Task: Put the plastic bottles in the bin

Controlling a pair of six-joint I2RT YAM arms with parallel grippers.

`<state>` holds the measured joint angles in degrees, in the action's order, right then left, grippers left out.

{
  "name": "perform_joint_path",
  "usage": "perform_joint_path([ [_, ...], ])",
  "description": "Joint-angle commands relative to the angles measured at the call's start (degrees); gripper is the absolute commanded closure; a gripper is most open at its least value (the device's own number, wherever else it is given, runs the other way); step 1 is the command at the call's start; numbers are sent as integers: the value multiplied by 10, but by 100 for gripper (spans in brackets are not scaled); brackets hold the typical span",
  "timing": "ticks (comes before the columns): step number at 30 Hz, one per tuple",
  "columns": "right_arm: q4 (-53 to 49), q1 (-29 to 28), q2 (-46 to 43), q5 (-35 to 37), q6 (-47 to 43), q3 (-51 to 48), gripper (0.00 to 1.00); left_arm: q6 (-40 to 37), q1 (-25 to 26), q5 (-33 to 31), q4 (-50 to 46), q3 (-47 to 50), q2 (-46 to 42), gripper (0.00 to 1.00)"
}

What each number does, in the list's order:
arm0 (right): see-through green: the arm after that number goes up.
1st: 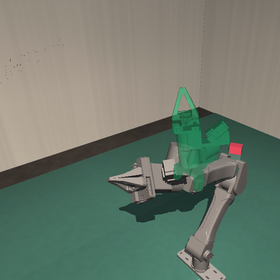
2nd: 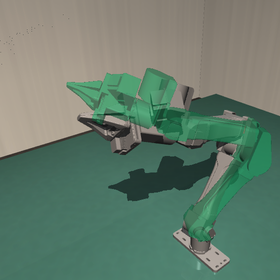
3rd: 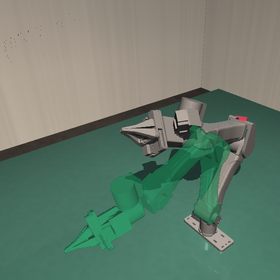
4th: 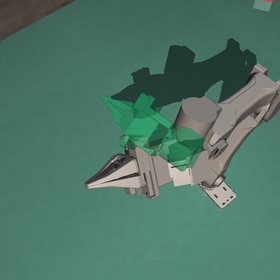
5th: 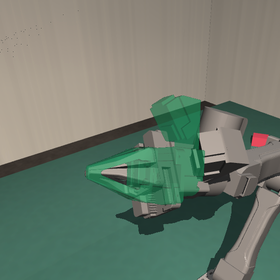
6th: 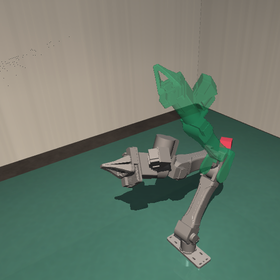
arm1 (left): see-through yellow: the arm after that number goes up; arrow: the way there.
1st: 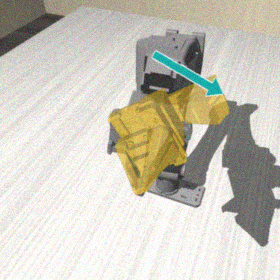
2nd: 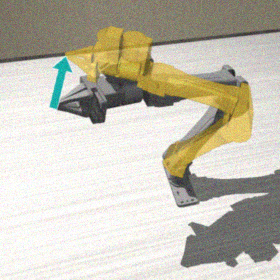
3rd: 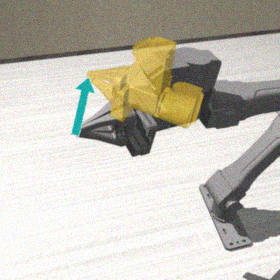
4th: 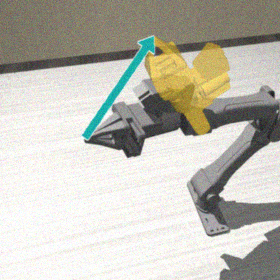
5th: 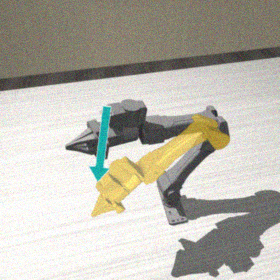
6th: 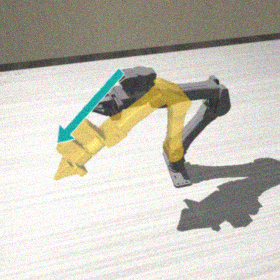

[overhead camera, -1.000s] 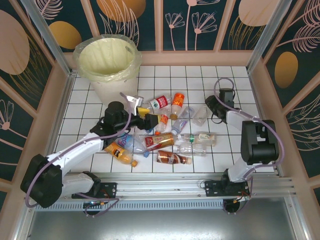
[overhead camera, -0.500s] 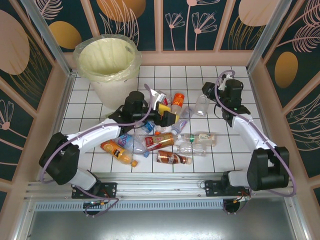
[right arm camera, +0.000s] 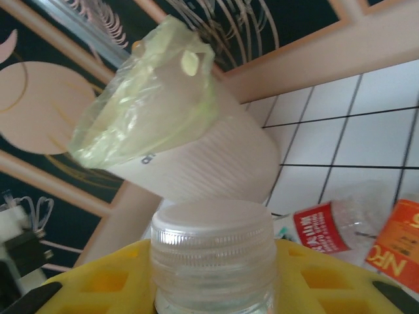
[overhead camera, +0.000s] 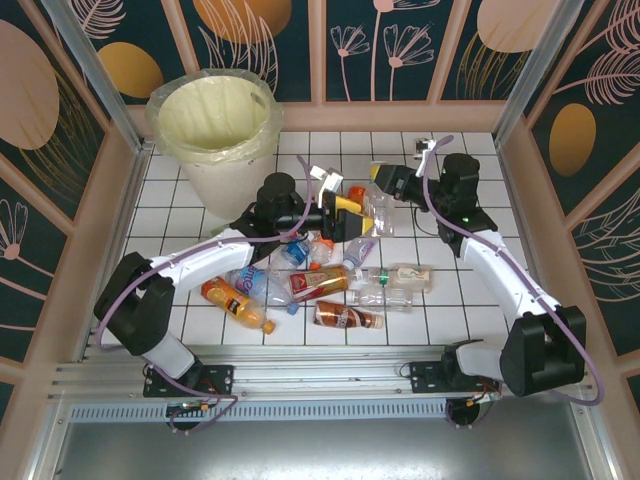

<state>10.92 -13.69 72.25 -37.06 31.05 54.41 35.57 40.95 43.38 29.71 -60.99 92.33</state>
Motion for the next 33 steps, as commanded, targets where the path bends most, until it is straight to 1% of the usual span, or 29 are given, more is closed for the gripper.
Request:
perform_joint_path([
  [1,46,-7,-21,-45,28,25,60,27,5,-8,28,-18,6,5],
  [9,48,-15,-30,-45,31,26,60,29,8,-28,-14,-37,15,8],
  [15,13,-18,-41,3,3,30,60,3,9,-74,-85,-43,11,9],
  [21,-28,-28,-42,52,-27,43,60,-2,11,-81,-90,-39,4,6],
  [24,-12,-28,-39,29,-18,41,60,0,12,-64,-76,-40,6,5],
  [27,5,-29,-33,5,-3,39,60,14,13,-34,-43,-37,10,5],
  [29,16,-29,-32,-4,4,35,60,19,14,-21,-27,-33,9,6],
  [33,27,-30,-31,-16,10,31,60,19,15,-12,-26,-32,10,9],
])
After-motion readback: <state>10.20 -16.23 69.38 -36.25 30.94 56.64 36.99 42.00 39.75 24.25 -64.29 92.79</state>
